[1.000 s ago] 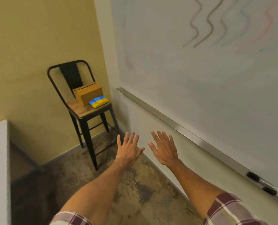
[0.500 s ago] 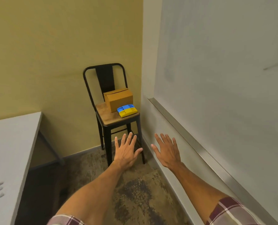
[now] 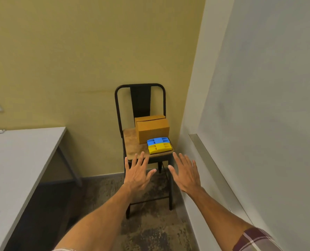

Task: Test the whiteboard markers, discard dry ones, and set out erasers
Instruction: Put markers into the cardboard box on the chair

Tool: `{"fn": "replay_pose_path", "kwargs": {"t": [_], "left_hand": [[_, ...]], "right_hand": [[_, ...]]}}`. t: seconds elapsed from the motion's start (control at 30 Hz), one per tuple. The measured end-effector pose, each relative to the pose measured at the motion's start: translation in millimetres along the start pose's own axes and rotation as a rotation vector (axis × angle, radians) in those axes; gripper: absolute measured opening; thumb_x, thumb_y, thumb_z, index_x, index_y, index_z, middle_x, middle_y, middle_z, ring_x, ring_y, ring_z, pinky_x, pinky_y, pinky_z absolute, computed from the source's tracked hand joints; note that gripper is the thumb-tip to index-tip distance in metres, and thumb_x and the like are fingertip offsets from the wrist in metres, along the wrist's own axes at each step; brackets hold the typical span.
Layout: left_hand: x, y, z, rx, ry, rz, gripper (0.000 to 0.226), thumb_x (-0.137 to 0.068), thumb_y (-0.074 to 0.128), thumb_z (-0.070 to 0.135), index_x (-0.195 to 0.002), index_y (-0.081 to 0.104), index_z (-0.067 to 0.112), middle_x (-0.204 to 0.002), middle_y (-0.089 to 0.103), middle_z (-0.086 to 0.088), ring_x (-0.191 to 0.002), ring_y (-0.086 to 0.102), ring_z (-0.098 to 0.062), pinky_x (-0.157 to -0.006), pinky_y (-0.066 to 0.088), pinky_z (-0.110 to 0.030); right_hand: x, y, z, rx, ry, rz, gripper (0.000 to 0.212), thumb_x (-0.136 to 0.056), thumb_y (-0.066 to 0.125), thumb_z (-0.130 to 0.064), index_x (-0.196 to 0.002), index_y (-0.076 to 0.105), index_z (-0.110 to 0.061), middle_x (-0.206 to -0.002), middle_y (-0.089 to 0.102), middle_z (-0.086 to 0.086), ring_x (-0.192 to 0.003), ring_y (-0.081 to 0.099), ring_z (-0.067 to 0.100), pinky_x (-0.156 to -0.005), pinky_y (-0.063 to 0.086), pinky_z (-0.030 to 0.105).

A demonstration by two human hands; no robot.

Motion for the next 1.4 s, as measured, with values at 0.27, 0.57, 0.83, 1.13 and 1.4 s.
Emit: {"fn": "replay_pose_path", "kwargs": {"t": [0.27, 0.57, 0.83, 1.13, 1.4], "left_hand": [[-94, -2, -49, 0.014, -0.042, 0.003, 0.119, -0.056, -0.035, 0.082, -0.155, 0.002, 0.028, -0.163, -0.007, 0.0, -0.15, -0.008, -0.025, -0.113, -0.014, -0.055], [-207, -9, -101, 0.03, -0.032, -0.052, 0.122, -0.054, -0.034, 0.084, -0.156, -0.003, 0.023, -0.163, -0.011, -0.002, -0.149, -0.011, -0.025, -0.113, -0.016, -0.055], [-272, -3, -119, -0.015, -0.028, -0.094, 0.076, -0.095, 0.014, 0.067, -0.156, 0.004, 0.023, -0.164, -0.004, -0.001, -0.15, -0.004, -0.025, -0.117, -0.005, -0.059], [-328, 18, -124, 0.083, -0.084, -0.135, 0.078, -0.095, 0.019, 0.066, -0.155, -0.005, 0.023, -0.163, -0.008, -0.002, -0.15, -0.005, -0.027, -0.12, 0.002, -0.048], [-353, 41, -125, 0.263, -0.233, -0.163, 0.08, -0.095, 0.025, 0.066, -0.155, -0.008, 0.025, -0.164, -0.004, -0.001, -0.147, 0.019, -0.027, -0.119, 0.019, -0.045]], "right_hand": [[-105, 21, -12, -0.003, 0.0, -0.013, 0.068, -0.091, 0.016, -0.064, -0.15, 0.004, -0.033, -0.158, 0.012, 0.002, -0.145, 0.011, 0.024, -0.117, 0.006, 0.045], [-223, 34, -31, -0.01, 0.049, -0.011, 0.063, -0.095, 0.024, -0.059, -0.15, 0.007, -0.031, -0.158, 0.012, 0.003, -0.145, 0.01, 0.023, -0.117, 0.005, 0.044], [-291, 49, -29, 0.001, 0.057, -0.006, 0.104, -0.063, -0.026, -0.079, -0.15, 0.003, -0.031, -0.159, 0.008, 0.003, -0.146, 0.006, 0.023, -0.116, 0.002, 0.045], [-355, 62, -3, 0.01, 0.02, -0.066, 0.065, -0.095, 0.024, -0.06, -0.15, 0.011, -0.029, -0.157, 0.017, 0.004, -0.144, 0.015, 0.023, -0.116, 0.006, 0.046], [-395, 90, 21, -0.056, -0.008, -0.132, 0.066, -0.094, 0.026, -0.06, -0.15, 0.012, -0.028, -0.158, 0.014, 0.002, -0.143, 0.016, 0.023, -0.117, 0.007, 0.044]]}}
Point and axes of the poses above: each hand's wrist, its own x-axis away from the middle knuckle, its own y-axis out of the palm, z = x × y, the point moved 7 cm from there along -x, towards the middle knuckle
